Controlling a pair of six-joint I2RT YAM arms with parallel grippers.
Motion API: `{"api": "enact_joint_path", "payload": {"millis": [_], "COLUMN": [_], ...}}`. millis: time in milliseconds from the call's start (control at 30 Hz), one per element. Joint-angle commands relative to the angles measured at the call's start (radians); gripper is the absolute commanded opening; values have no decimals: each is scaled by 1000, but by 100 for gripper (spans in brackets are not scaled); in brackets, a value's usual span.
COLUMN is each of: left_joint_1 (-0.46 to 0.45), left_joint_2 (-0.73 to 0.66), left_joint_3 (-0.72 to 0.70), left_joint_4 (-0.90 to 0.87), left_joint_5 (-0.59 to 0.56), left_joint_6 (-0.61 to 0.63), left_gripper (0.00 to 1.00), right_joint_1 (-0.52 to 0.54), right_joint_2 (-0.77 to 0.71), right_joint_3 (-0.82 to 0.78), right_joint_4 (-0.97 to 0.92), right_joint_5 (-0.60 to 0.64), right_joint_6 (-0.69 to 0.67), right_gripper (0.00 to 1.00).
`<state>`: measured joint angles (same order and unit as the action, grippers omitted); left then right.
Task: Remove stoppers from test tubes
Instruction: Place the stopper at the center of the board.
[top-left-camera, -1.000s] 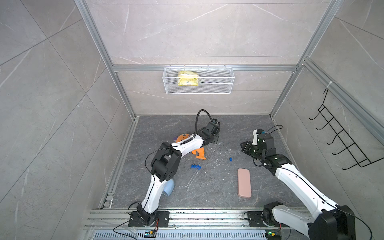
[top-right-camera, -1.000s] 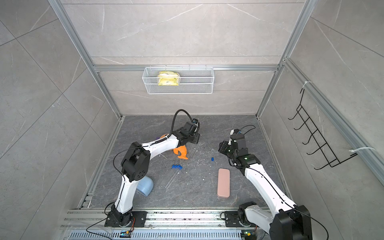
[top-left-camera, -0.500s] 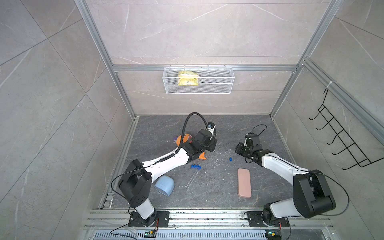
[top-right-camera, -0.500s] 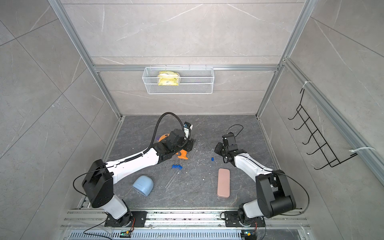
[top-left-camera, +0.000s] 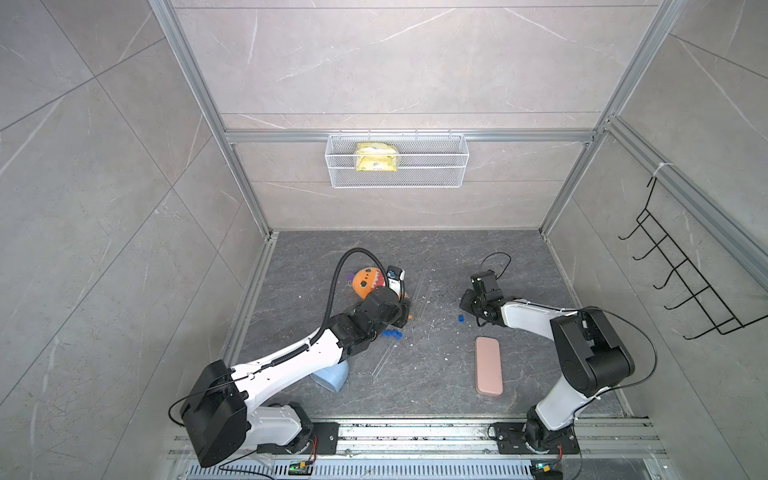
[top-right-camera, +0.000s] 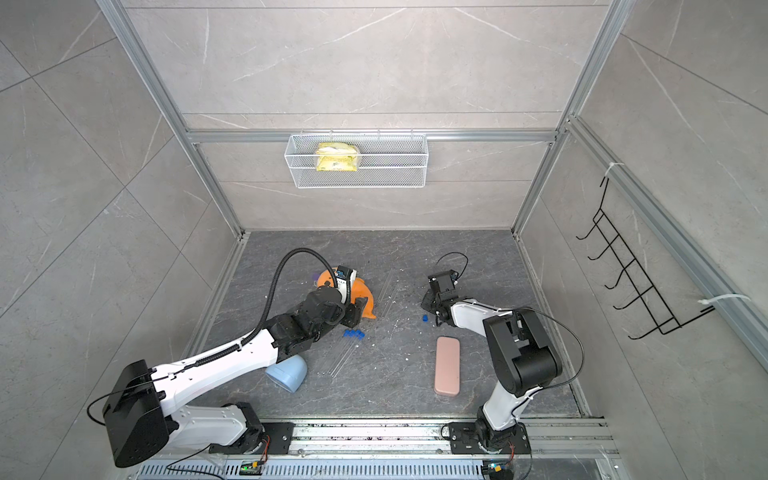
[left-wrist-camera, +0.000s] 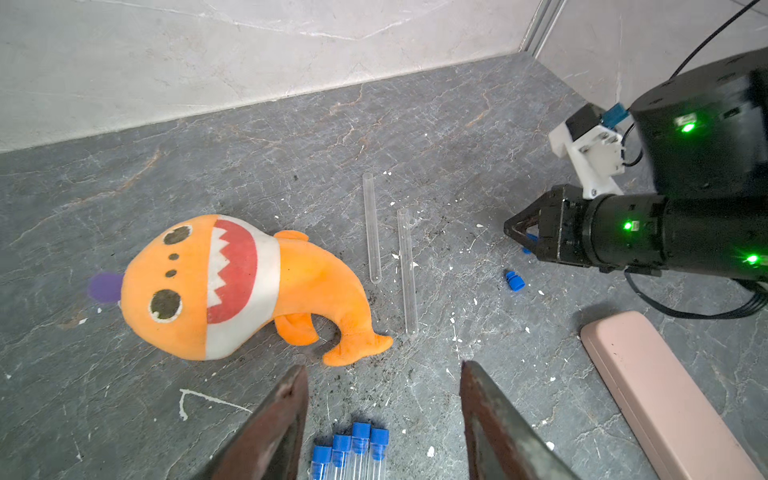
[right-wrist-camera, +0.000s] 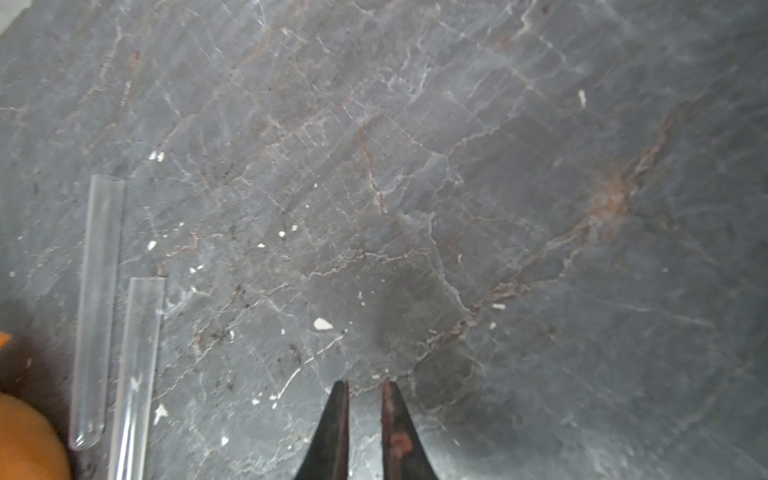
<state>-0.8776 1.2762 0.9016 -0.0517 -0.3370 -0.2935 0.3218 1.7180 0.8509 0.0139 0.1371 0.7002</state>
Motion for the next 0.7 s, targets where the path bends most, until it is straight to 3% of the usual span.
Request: {"api": "enact_joint_path", "payload": {"millis": [0,667], "left_joint_1": [-4,-9], "left_joint_2": [-28,-11], "left_joint_3": [5,31], "left_joint_4": [13,3], "left_joint_5": [-26,-23], "left_joint_6": [-19,-19], "left_gripper": [61,61], "right_joint_1": [16,24], "right_joint_2": [35,107], "right_joint_3": [32,32], "right_joint_4": [26,39], "right_joint_5": [68,119], "right_joint_6": [21,26], "right_gripper": [0,18]}}
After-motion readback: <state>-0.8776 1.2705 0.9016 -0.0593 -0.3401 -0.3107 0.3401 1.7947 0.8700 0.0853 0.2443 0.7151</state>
